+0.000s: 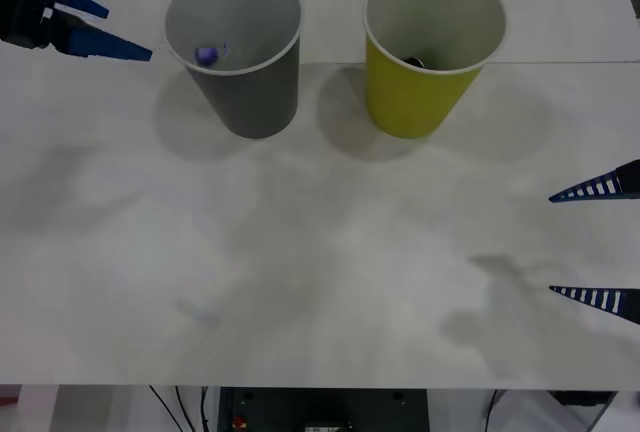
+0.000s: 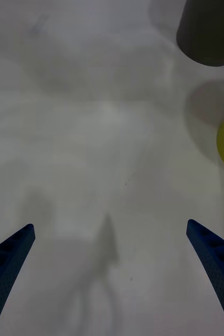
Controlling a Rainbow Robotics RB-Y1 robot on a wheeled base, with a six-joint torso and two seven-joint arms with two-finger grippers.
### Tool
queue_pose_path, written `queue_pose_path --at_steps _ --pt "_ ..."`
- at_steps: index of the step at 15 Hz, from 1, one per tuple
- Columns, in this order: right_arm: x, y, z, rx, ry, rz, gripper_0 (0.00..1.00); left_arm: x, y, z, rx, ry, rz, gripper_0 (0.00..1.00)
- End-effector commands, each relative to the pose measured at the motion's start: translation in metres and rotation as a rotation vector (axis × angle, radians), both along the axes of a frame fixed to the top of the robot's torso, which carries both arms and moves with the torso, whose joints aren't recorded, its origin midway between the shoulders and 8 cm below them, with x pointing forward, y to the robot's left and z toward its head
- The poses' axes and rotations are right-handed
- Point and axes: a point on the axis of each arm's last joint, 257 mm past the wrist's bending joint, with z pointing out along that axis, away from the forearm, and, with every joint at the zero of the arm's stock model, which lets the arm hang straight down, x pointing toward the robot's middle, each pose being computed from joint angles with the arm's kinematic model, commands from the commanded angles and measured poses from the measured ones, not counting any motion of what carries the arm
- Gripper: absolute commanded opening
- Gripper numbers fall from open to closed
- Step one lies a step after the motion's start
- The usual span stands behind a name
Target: Put the can into the green bin and the plastic bottle into the gray bin
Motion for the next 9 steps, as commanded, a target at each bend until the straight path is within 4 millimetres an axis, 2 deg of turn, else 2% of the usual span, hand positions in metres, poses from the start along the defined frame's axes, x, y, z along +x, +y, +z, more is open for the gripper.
queue_pose_path --at_steps 1,9 --pt "0.000 0.000 0.000 0.000 0.000 0.000 1.00 -0.019 0.012 -0.018 0.044 -0.026 -0.021 1.00" --pt "0.000 0.000 0.000 0.000 0.000 0.000 1.00 -0.084 0.046 -0.071 0.207 -0.156 -0.221 1.00"
